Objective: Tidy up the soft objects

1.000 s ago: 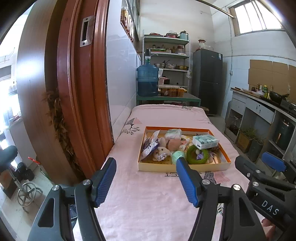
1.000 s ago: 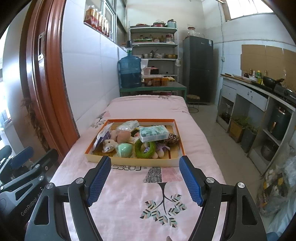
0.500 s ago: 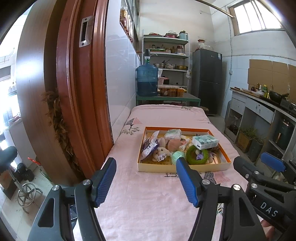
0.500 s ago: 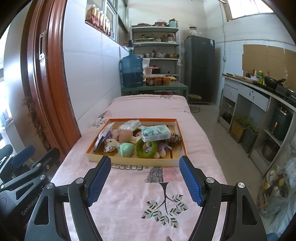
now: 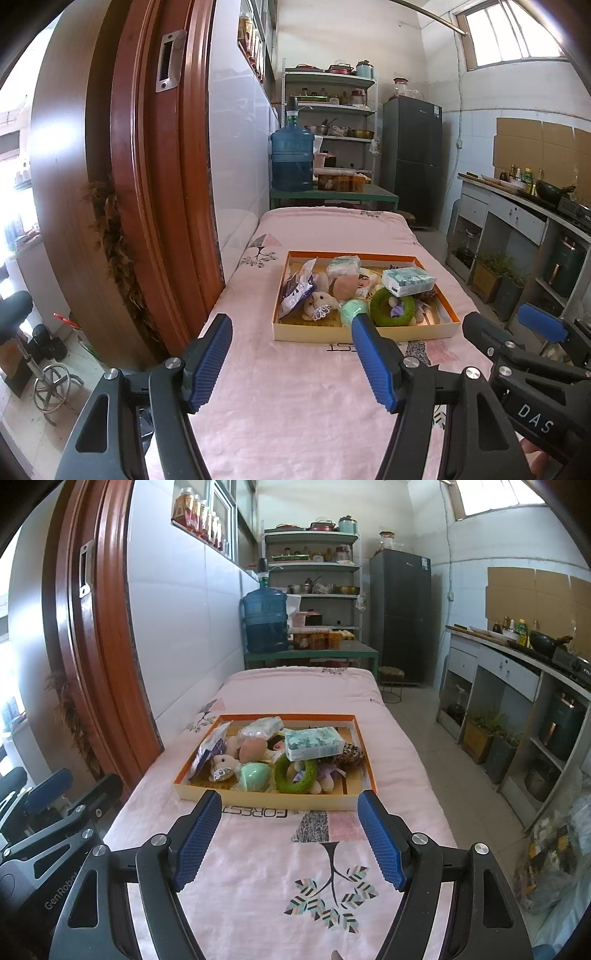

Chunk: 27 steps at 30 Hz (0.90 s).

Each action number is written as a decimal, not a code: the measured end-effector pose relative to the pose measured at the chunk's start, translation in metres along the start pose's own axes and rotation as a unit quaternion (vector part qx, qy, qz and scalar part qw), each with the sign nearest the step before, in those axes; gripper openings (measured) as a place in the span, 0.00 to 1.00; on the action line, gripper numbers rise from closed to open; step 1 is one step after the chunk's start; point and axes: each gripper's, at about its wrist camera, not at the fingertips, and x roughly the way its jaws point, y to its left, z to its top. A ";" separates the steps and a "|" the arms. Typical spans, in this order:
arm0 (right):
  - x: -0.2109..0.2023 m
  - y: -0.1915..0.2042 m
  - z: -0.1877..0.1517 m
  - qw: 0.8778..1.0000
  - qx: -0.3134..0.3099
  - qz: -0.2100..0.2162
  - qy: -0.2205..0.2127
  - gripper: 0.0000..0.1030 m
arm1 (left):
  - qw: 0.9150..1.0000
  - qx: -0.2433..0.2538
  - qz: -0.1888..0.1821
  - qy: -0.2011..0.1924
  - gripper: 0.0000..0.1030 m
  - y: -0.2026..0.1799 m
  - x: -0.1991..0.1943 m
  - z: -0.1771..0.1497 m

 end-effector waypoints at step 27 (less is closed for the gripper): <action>0.002 0.000 -0.002 1.000 0.001 0.003 0.004 0.75 | 1.000 -0.001 -0.001 0.005 0.65 -0.001 0.003 -0.003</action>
